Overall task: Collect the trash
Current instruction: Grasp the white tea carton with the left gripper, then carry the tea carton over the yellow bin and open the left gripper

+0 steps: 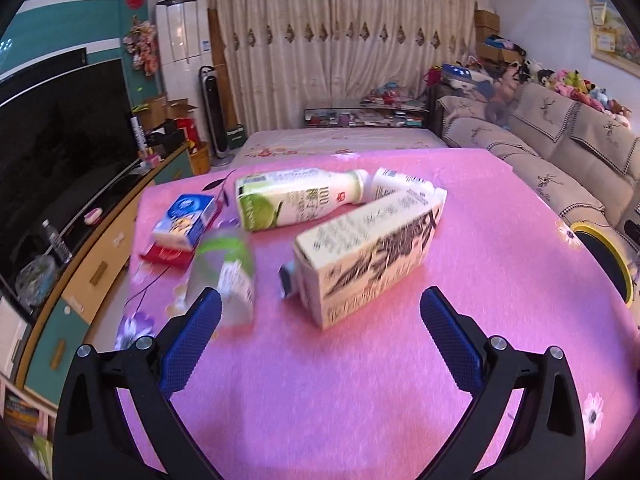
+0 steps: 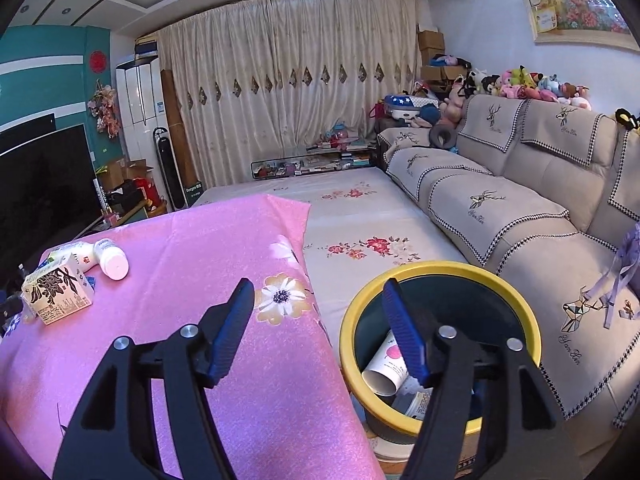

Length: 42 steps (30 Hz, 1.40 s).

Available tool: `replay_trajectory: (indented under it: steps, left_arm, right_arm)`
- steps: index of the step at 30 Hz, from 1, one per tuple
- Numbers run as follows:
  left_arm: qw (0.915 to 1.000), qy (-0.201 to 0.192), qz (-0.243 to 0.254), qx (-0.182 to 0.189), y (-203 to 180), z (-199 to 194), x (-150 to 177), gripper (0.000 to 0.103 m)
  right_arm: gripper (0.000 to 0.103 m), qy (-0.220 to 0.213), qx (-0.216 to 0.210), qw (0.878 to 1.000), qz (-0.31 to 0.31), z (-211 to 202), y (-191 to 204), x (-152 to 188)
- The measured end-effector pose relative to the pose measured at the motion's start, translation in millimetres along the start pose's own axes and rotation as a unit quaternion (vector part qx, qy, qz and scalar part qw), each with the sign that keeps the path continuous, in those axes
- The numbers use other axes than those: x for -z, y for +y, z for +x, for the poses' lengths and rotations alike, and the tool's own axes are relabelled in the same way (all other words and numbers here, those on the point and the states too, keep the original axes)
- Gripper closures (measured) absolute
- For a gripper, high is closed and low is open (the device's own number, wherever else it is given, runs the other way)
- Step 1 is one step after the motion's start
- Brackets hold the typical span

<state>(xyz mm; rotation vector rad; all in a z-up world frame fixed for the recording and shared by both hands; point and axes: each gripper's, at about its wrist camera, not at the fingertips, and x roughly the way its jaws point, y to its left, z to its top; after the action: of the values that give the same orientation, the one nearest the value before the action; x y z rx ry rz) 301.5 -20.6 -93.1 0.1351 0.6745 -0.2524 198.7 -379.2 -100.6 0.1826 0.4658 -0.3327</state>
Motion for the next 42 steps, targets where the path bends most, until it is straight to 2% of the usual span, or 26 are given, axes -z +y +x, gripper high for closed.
replay_trajectory:
  steps: [4,10,11,12,14,15,17,20,22,24,28,30,33,36,40,42]
  left_arm:
    - [0.9995,0.02,0.01,0.022,2.5,24.1,-15.8,0.005]
    - [0.9981,0.016,0.042,0.041,-7.4,44.1,-30.0,0.005]
    - [0.9975,0.012,0.048,0.049,-10.0,44.3,-30.6,0.008]
    - [0.9968,0.013,0.053,0.059,-12.9,45.6,-32.0,0.017]
    - [0.9958,0.023,0.058,0.067,-19.1,48.6,-33.6,0.026]
    - [0.9953,0.026,0.061,0.071,-22.1,49.7,-34.4,0.035]
    - [0.9926,0.038,0.058,0.1,-29.1,50.6,-36.6,0.044]
    - [0.9869,0.054,0.045,0.145,-42.2,49.7,-38.6,0.044]
    - [0.9838,0.061,0.048,0.162,-56.2,52.1,-39.3,0.044]
    - [0.9831,0.064,0.056,0.162,-69.8,54.6,-39.7,0.031]
    - [0.9837,0.065,0.078,0.149,-88.8,66.0,-40.6,0.03]
    - [0.9829,0.073,0.081,0.148,-94.7,71.1,-40.8,0.05]
    - [0.9837,0.076,0.086,0.139,-101.6,72.5,-40.7,0.064]
    - [0.984,0.08,0.083,0.136,-107.7,68.2,-40.0,0.069]
    - [0.9822,0.084,0.086,0.144,-124.1,55.0,-38.9,0.07]
    - [0.9812,0.08,0.096,0.147,-135.4,46.7,-41.5,0.07]
  right_arm:
    - [0.04,0.006,0.001,1.0,0.007,2.9,-2.9,1.3]
    - [0.04,0.02,0.002,1.0,0.022,9.7,-8.1,1.4]
    - [0.04,0.022,0.002,0.999,0.024,10.6,-8.7,1.3]
    - [0.04,0.023,0.0,0.999,0.027,11.3,-10.2,1.2]
    - [0.04,0.024,0.0,0.999,0.03,12.0,-10.6,1.6]
    - [0.04,0.025,0.001,0.999,0.03,12.3,-10.4,1.7]
    - [0.04,0.025,0.0,0.999,0.03,12.5,-10.3,1.7]
    - [0.04,0.027,-0.001,0.999,0.03,13.5,-10.9,1.9]
    - [0.04,0.028,-0.002,0.999,0.03,14.2,-10.6,1.5]
    - [0.04,0.031,-0.003,0.999,0.032,15.1,-11.9,2.2]
    - [0.04,0.035,-0.006,0.999,0.036,16.9,-13.8,2.0]
    - [0.04,0.034,-0.008,0.999,0.038,16.6,-14.5,2.2]
    - [0.04,0.033,-0.01,0.999,0.042,16.4,-15.9,2.1]
    - [0.04,0.033,-0.013,0.998,0.047,16.0,-17.6,2.6]
    - [0.04,0.026,-0.015,0.998,0.059,12.3,-23.7,1.7]
    - [0.04,0.009,-0.019,0.998,0.066,5.4,-26.9,1.8]
